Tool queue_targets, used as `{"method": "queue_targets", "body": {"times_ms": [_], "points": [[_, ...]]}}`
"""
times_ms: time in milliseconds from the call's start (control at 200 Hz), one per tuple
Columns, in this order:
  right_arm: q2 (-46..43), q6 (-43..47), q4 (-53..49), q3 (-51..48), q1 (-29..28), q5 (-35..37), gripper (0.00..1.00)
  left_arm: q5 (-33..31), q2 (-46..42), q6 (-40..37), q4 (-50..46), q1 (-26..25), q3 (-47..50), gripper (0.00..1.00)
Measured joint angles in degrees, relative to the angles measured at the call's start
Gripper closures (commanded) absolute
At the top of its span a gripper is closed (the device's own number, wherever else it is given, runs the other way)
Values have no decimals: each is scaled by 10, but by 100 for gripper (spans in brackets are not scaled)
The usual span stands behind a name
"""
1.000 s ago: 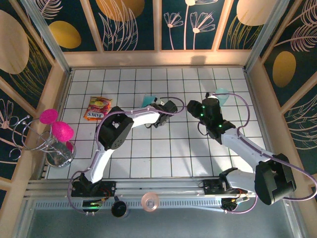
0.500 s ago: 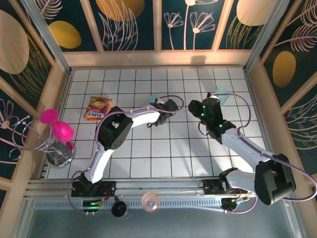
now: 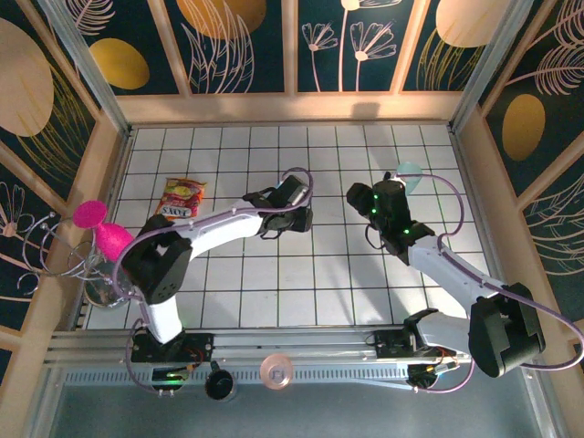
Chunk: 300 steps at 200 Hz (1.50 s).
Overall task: Fold a paper plane with a square sheet of paper (pick it up from the middle)
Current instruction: Turn over the paper at the center of the table, then fold the wing for the fifth time at the center of the table.
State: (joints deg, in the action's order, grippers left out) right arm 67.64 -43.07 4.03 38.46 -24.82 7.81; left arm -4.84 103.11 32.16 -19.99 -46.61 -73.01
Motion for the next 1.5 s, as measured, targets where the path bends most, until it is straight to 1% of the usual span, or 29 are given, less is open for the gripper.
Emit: {"method": "queue_targets", "body": {"times_ms": [105, 205, 325, 425, 636, 1021, 1297, 1502], "points": [[0, -9, 2, 0, 0, -11, 41, 26, -42, 6, 35, 16, 33, 46], [4, -14, 19, -8, 0, -29, 41, 48, -71, 10, 66, 60, 70, 45], [21, -23, 32, -14, -1, -46, 40, 55, -69, 11, 83, 109, 95, 44], [34, -26, 39, -14, -4, -54, 39, 58, -52, 11, 93, 126, 99, 44], [60, -28, 48, -13, -23, -64, 38, 59, -5, 11, 117, 145, 98, 44], [87, -35, 52, -4, -30, -66, 38, 62, 25, 11, 147, 156, 98, 44], [94, -39, 61, -2, -33, -75, 38, 88, 59, 20, 168, 170, 99, 45], [110, -41, 63, -2, -37, -84, 38, 106, 67, 33, 178, 172, 103, 47]]}}
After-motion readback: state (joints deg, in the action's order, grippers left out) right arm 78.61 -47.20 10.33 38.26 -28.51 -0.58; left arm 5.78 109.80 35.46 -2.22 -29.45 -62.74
